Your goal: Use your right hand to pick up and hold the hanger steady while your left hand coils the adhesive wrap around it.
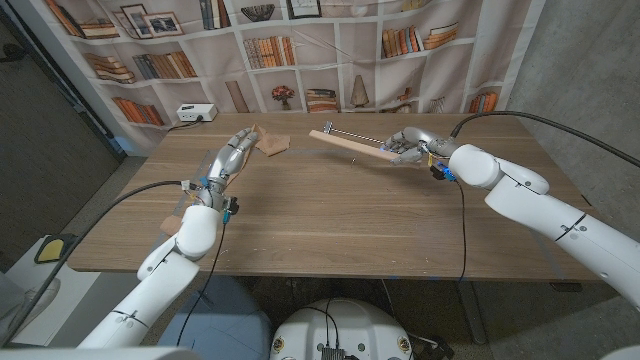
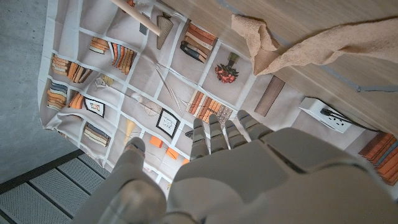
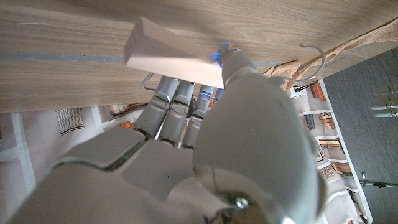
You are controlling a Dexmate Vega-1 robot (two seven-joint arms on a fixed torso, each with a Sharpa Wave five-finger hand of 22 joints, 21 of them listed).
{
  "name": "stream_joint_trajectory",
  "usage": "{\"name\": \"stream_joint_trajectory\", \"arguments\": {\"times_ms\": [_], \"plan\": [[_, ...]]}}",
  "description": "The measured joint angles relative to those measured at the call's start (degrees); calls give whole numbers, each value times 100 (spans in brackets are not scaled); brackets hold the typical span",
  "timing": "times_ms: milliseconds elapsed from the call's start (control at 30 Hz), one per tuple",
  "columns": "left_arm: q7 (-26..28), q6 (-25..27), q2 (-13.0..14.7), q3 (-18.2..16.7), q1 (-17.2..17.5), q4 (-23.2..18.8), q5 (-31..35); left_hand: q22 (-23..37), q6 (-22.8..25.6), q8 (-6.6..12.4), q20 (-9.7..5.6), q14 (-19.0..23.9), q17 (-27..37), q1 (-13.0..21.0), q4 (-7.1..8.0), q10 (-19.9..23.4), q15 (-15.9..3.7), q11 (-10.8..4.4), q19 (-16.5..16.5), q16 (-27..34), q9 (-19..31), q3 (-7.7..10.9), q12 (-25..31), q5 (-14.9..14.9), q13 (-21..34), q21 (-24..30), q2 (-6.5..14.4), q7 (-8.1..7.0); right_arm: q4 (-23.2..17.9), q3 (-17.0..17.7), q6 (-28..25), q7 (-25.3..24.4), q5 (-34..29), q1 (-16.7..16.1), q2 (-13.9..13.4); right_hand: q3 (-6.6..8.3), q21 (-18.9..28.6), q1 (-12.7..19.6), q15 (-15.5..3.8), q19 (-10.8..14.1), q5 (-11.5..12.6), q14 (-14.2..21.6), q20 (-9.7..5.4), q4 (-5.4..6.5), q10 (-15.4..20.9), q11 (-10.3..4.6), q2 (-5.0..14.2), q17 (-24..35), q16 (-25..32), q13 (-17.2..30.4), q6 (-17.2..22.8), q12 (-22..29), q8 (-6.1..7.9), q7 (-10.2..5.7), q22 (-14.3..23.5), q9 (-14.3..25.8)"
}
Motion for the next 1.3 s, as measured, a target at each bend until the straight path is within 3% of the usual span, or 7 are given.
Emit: {"name": "stream_joint_trajectory", "arguments": {"times_ms": [167, 267, 367, 1300], "plan": [[16, 37, 32, -23, 70, -79, 152, 0, -66, -15, 87, 21, 0, 21, -17, -25, -21, 23, -4, 0, 0, 17, -5, -27, 0, 0, -20, -65, 0, -8, 0, 0, -15, 5, 6, 0, 6, 0, 1, -28, -5, 3, -10, 0, 0, 0, 0, 9, -10, 0, 0, 0, 0, 0, -1, -1], [22, 52, 54, -38, 115, -135, 202, 8, -190, -78, 350, 29, 0, 21, -17, -231, 14, 25, -10, 0, 0, 17, -94, -27, -1, 0, -20, -170, 0, -10, -4, 0, -27, 7, 7, 0, 11, -1, 1, -28, -9, 28, -10, 0, 0, 0, 1, 24, -13, 0, 0, 0, 0, 0, -1, -1], [31, 126, 83, -53, 163, -195, 382, 14, -248, -78, 463, 8, 13, 21, -17, -282, 53, 11, 9, 0, 30, 17, -116, -27, -1, 0, -20, -204, -7, -17, -10, 0, -39, 13, 8, 0, 39, -7, 2, -28, -10, 31, -10, 0, 0, 0, 7, 24, -26, 0, 0, 0, 0, 0, -3, 2], [121, 279, 113, -232, 549, -488, 1207, 12, -575, -144, 462, 92, 12, 21, -63, -151, 92, -68, 9, 0, 29, 63, -88, -27, 27, 0, -21, -286, -9, -71, -66, 68, -110, 77, 15, 0, 176, -6, 13, -68, 24, 51, 30, 0, -1, 0, 7, 79, -77, 0, 0, 0, 0, 0, -24, 3]]}}
